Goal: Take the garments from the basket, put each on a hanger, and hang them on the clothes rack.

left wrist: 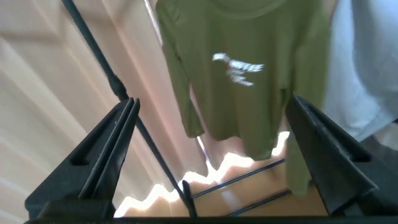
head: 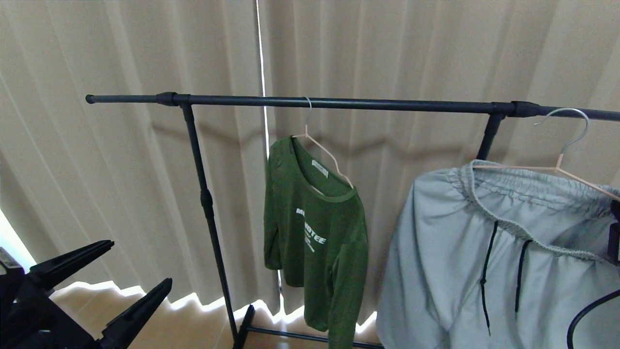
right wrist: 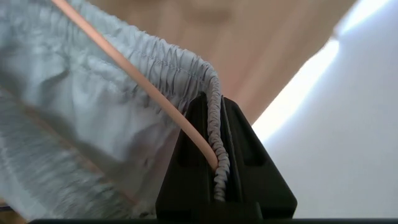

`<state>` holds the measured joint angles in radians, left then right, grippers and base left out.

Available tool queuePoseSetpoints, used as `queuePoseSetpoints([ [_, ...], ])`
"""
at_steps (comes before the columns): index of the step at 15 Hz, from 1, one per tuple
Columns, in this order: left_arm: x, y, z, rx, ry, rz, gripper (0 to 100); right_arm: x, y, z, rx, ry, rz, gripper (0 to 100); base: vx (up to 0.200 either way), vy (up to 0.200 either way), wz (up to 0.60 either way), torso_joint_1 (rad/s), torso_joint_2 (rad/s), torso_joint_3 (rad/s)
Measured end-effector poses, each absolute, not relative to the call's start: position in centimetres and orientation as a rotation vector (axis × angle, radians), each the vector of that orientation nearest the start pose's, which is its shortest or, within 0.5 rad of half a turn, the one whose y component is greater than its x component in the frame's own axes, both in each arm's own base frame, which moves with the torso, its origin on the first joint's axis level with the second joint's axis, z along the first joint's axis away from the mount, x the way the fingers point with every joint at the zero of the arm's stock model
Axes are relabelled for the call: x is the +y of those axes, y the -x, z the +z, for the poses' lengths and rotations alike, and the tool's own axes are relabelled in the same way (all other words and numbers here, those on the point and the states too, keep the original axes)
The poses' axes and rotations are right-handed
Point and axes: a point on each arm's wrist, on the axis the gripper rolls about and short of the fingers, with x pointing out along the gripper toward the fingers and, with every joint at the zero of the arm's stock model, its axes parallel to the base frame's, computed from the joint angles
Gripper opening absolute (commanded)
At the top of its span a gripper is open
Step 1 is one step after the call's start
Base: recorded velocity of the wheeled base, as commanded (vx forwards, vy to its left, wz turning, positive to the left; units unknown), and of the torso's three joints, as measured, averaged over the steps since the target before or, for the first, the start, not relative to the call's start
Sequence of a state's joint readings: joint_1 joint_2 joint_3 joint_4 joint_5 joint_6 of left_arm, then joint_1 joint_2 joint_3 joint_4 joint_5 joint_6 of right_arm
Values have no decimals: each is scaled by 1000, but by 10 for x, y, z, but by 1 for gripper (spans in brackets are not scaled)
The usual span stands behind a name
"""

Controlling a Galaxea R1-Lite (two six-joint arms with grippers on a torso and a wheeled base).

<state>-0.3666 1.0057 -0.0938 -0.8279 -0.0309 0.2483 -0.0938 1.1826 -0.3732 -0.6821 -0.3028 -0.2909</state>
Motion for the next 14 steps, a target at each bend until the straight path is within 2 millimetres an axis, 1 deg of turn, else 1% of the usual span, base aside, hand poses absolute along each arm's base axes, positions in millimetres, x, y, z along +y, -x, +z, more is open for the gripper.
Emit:
queuePoseSetpoints([
  [3, -39, -100, 152, 35, -260, -405, 100, -14, -170, 196, 168, 302, -328, 0, 200, 0, 0, 4, 2, -1],
  [6, -39, -100, 151, 39, -263, -405, 100, -6, -180, 204, 144, 302, -286, 0, 0, 0, 0, 0, 0, 0],
  [9, -38, -97, 151, 30, -263, -405, 100, -1, -196, 213, 128, 304, -282, 0, 0, 0, 0, 0, 0, 0],
  [11, -38, -97, 152, 23, -262, -405, 100, 6, -207, 212, 160, 314, -280, 0, 0, 0, 0, 0, 0, 0],
  [14, -37, -95, 153, 15, -259, -405, 100, 13, -230, 213, 189, 327, -306, 0, 0, 0, 0, 0, 0, 0],
])
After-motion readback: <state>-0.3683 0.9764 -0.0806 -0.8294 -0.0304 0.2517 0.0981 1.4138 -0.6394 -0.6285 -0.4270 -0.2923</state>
